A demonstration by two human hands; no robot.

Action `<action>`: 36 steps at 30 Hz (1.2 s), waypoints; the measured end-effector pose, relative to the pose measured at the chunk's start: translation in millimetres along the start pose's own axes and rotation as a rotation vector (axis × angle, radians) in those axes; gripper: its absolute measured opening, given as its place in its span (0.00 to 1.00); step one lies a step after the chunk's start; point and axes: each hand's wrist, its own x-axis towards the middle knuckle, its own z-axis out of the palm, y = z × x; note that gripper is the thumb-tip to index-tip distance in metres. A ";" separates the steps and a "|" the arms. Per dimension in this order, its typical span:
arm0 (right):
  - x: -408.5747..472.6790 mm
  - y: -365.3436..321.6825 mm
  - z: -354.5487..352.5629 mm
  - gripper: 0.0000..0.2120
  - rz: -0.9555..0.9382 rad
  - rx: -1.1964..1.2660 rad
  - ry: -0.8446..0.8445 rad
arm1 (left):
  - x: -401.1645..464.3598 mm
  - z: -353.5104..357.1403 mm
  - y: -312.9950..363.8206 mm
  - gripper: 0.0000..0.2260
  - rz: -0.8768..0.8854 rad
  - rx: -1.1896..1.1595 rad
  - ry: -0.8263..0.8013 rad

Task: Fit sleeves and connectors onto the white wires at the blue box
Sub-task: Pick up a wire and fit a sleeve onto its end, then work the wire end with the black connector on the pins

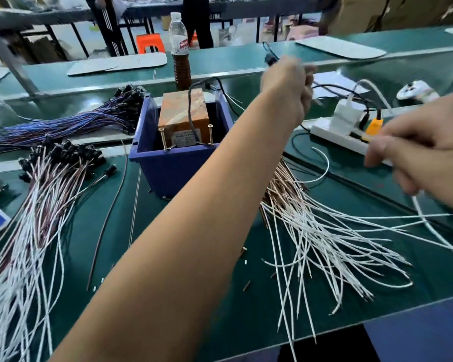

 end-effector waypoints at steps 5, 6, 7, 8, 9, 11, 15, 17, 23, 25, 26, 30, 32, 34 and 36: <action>3.6 0.4 55.6 0.18 0.140 -0.364 -0.378 | 31.3 -21.4 -51.0 0.16 0.112 0.592 0.216; 3.3 2.0 66.0 0.17 0.165 -0.369 -0.401 | 33.3 -27.3 -56.2 0.12 0.149 0.706 0.248; 3.0 5.2 74.6 0.18 0.190 -0.349 -0.406 | 36.6 -32.5 -60.4 0.09 0.174 0.775 0.261; 2.9 7.1 80.8 0.18 0.211 -0.338 -0.422 | 37.8 -37.3 -64.4 0.06 0.182 0.789 0.261; 3.9 9.5 84.7 0.19 0.229 -0.321 -0.431 | 39.3 -40.4 -67.5 0.04 0.190 0.781 0.263; 7.7 12.4 90.3 0.17 0.257 -0.280 -0.420 | 36.2 -43.0 -72.2 0.06 0.184 0.834 0.274; 11.3 11.8 97.5 0.13 0.274 -0.221 -0.344 | 15.0 -37.1 -76.9 0.22 0.259 0.951 0.240; 9.4 11.9 100.6 0.12 0.294 -0.231 -0.307 | -4.3 -35.0 -81.2 0.24 0.346 1.081 0.188; 1.5 -11.8 106.4 0.12 0.200 -0.105 -0.070 | -68.0 -89.1 -65.4 0.10 0.506 1.337 -0.202; 0.2 -32.3 113.8 0.12 0.132 -0.089 -0.145 | -83.3 -130.5 -51.9 0.07 0.185 1.305 -0.472; -0.3 -43.6 120.1 0.12 0.101 -0.082 -0.206 | -90.0 -152.0 -46.4 0.07 0.007 1.296 -0.572; -2.3 -89.2 149.1 0.13 -0.020 -0.132 -0.400 | -95.5 -230.6 -36.1 0.12 -0.239 1.488 -0.384; 1.3 -109.6 160.0 0.12 -0.071 -0.127 -0.429 | -86.8 -267.3 -31.5 0.12 -0.187 1.622 -0.052; 5.9 -132.4 170.7 0.11 -0.119 -0.081 -0.470 | -75.4 -301.3 -29.1 0.09 -0.084 1.611 0.349; 10.0 -157.0 182.6 0.07 -0.169 -0.041 -0.534 | -66.9 -323.6 -30.5 0.09 0.003 1.559 0.635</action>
